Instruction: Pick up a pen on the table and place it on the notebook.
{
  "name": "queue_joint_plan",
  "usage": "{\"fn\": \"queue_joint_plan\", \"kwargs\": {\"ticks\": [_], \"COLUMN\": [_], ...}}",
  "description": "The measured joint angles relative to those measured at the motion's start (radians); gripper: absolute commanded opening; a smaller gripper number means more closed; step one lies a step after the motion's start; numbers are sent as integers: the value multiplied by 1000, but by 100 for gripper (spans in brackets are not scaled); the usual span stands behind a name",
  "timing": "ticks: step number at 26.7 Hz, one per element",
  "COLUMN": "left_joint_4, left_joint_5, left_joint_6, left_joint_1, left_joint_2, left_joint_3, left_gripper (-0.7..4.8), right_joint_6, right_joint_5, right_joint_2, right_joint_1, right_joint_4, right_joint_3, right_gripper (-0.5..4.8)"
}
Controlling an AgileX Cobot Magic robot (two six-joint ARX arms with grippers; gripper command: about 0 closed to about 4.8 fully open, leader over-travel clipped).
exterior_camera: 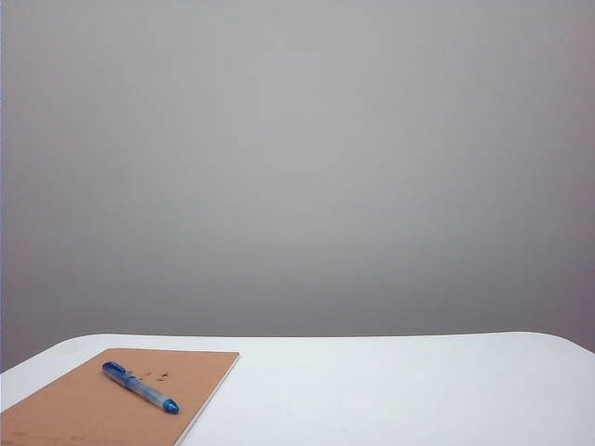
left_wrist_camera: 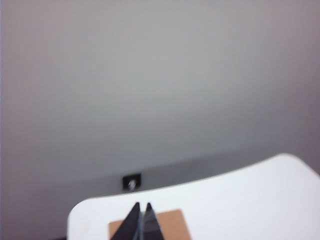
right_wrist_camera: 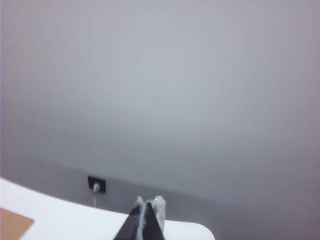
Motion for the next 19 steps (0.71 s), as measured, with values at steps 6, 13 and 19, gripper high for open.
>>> {"fn": "queue_joint_plan", "kwargs": {"ticks": [6,13,19], "left_joint_4": [156,303,486], "left_joint_5": [6,-194,-202], "left_joint_6": [-107,-109,-156], "left_joint_1": [0,0,0], "left_joint_2": [-182,-295,-301], "left_joint_3": [-216,-400,-560], "left_gripper": [-5,-5,-5], "right_joint_6": [4,74,174], "right_joint_5": [0,41,55], "right_joint_2": [-230,-446,-462], "right_joint_1": [-2,-2,-2], "right_joint_4": [69,201,345], "right_joint_3": [-227,-535,-719], "right_gripper": [-2,-2,-2]}}
